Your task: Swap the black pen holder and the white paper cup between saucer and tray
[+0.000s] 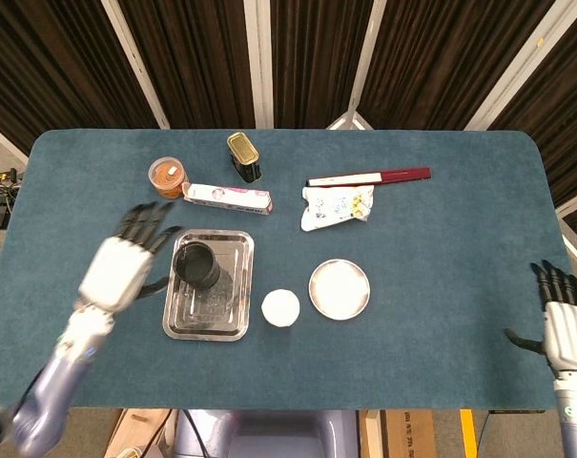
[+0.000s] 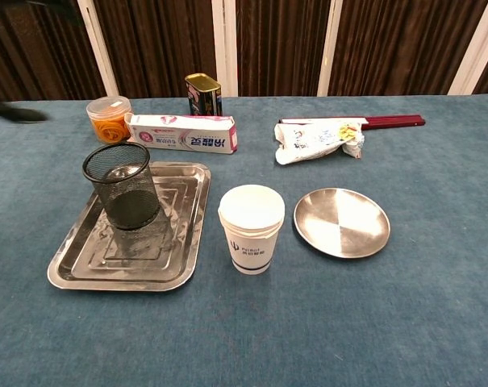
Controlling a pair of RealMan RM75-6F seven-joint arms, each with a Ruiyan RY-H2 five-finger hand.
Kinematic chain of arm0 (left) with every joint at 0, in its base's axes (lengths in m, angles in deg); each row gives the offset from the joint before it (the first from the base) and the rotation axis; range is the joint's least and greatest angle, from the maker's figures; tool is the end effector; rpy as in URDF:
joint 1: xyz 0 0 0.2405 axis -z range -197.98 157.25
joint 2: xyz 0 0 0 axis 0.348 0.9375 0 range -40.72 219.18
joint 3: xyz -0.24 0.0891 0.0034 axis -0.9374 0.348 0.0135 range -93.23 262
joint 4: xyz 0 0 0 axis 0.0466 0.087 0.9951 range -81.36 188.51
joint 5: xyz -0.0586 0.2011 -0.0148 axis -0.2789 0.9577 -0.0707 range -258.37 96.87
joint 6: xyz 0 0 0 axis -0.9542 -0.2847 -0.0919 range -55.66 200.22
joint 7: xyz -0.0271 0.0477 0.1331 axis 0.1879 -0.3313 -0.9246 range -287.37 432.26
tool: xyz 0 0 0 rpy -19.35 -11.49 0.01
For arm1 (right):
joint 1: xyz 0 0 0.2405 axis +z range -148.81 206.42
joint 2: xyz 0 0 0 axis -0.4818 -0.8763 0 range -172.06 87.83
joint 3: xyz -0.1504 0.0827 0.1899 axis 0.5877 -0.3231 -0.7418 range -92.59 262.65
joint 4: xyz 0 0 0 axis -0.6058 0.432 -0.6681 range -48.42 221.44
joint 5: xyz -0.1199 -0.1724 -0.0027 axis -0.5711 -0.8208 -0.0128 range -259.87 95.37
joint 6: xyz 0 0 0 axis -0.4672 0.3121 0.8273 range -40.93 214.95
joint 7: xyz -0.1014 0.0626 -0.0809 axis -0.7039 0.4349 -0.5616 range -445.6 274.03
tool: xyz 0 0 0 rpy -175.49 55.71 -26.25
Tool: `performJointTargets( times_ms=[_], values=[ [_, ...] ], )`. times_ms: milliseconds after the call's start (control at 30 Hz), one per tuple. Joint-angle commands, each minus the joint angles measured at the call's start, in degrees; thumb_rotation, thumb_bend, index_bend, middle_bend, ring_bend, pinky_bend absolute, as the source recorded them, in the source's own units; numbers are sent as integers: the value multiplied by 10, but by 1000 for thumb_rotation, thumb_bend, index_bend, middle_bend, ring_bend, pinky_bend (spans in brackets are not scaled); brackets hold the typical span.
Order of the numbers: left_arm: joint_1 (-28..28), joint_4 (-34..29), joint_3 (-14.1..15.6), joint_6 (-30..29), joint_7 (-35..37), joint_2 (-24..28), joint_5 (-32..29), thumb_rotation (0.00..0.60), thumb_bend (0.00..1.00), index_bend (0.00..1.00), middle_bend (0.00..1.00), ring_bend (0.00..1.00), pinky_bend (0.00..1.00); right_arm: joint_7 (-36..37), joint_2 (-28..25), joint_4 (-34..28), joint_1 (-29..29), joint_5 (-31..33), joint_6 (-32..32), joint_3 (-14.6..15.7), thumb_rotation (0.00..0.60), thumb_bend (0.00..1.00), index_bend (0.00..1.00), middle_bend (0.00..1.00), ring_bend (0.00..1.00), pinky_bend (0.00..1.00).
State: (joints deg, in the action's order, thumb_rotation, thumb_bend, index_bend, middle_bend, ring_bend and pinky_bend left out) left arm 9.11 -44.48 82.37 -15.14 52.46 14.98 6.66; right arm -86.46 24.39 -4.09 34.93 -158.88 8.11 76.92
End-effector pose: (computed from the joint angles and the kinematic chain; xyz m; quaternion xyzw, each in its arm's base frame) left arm -0.1698 0.2697 0.1013 -0.6754 -0.2149 -0.4967 0.5009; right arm -0.3285 -0.2060 0.1562 0.5468 -0.4276 0.3694 0.6178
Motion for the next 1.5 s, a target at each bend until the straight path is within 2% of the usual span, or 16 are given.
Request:
performJointTargets(
  times_ms=[33, 133, 267, 433, 600, 800, 1100, 1267, 1500],
  values=[
    [-152, 80, 78, -131, 61, 13, 35, 600, 31, 219, 0, 0, 82, 2, -18, -58, 79, -111, 54, 3, 600, 0, 27, 0, 0, 0],
    [-170, 93, 80, -137, 105, 14, 34, 600, 34, 222, 0, 0, 68, -37, -38, -127, 128, -101, 124, -11, 600, 0, 27, 0, 0, 0],
    [-181, 84, 82, -128, 106, 27, 37, 600, 37, 216, 0, 0, 61, -78, -34, -203, 184, -45, 206, -28, 600, 0, 27, 0, 0, 0],
    [-187, 67, 71, -112, 104, 36, 20, 600, 39, 215, 0, 0, 60, -142, -4, -228, 238, 21, 267, -40, 600, 0, 27, 0, 0, 0],
    [-189, 66, 58, -99, 112, 38, 12, 600, 40, 215, 0, 0, 52, -186, 44, -224, 296, 90, 317, -44, 600, 0, 27, 0, 0, 0],
    [-192, 69, 44, -81, 114, 37, 1, 600, 54, 214, 0, 0, 52, -235, 112, -191, 350, 153, 321, -46, 600, 0, 27, 0, 0, 0],
    [-193, 78, 24, -65, 131, 32, -7, 600, 67, 214, 0, 0, 53, -263, 169, -155, 392, 205, 305, -45, 600, 0, 28, 7, 23, 0],
    [-196, 83, 15, -65, 134, 25, -3, 600, 89, 216, 14, 0, 54, -277, 195, -136, 412, 219, 292, -44, 600, 0, 70, 115, 135, 0],
    [-201, 94, 2, -70, 143, 16, -3, 600, 92, 219, 24, 0, 54, -286, 217, -111, 427, 231, 280, -36, 600, 0, 147, 196, 216, 0]
  ],
)
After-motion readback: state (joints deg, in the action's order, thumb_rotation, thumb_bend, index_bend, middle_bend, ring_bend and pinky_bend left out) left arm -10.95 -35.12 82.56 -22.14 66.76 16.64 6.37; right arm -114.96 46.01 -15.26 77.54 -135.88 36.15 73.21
